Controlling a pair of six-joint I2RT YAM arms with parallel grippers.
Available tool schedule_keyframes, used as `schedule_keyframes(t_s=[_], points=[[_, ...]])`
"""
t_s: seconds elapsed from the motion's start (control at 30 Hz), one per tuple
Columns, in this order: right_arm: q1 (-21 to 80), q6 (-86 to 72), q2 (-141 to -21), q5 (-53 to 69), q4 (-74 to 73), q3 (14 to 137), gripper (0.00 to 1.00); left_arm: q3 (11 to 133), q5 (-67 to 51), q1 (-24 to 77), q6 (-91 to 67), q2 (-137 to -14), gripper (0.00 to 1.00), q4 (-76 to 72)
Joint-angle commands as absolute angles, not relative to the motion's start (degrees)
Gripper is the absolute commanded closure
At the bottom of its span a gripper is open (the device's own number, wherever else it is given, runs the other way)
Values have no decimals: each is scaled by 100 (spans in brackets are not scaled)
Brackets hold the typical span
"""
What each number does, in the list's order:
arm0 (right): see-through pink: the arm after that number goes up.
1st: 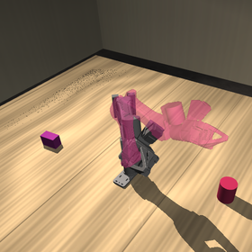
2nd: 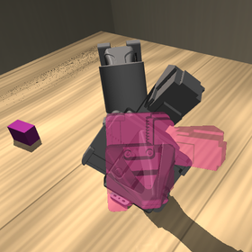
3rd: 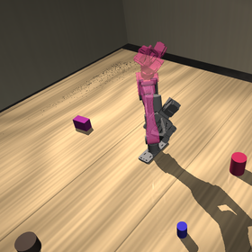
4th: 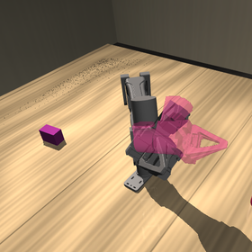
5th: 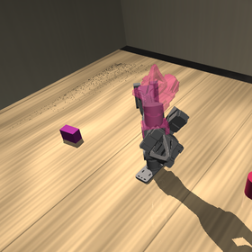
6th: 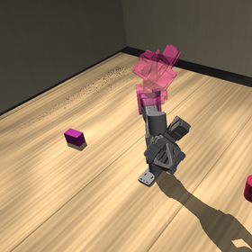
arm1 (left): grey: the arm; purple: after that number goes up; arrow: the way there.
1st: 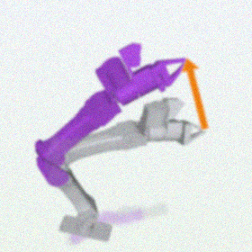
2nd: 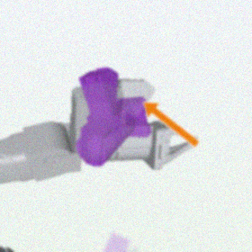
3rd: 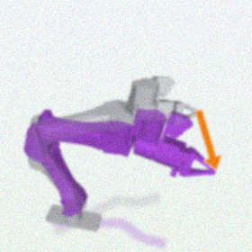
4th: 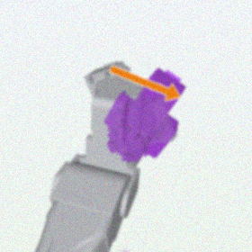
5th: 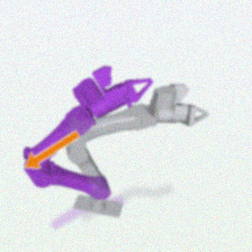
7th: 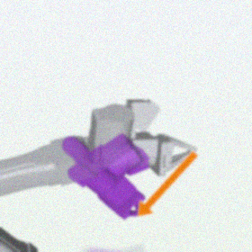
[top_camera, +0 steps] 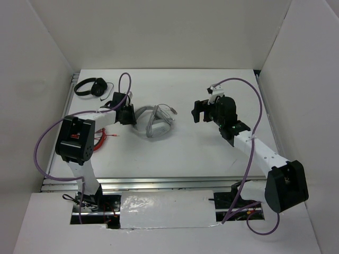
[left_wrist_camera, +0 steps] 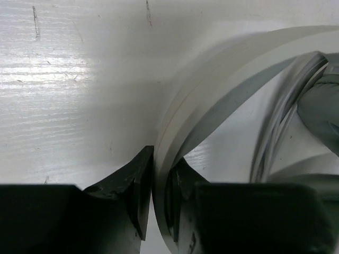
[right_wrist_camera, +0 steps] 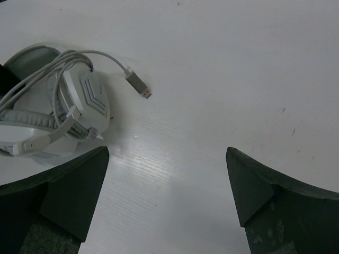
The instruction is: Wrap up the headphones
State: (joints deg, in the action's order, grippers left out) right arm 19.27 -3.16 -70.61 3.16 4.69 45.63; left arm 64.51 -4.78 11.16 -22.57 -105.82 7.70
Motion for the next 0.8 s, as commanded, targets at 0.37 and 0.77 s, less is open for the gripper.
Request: schedule_keyframes(t_s=[0.37,0.77], points=[[2030,-387,-6540,176,633,4438,0,6794,-466,1090,-2434,-10275,29,888],[1960,-1317,-5872,-641,54,4605,0,7014,-45,1064,-2461,-8984,1,1361]])
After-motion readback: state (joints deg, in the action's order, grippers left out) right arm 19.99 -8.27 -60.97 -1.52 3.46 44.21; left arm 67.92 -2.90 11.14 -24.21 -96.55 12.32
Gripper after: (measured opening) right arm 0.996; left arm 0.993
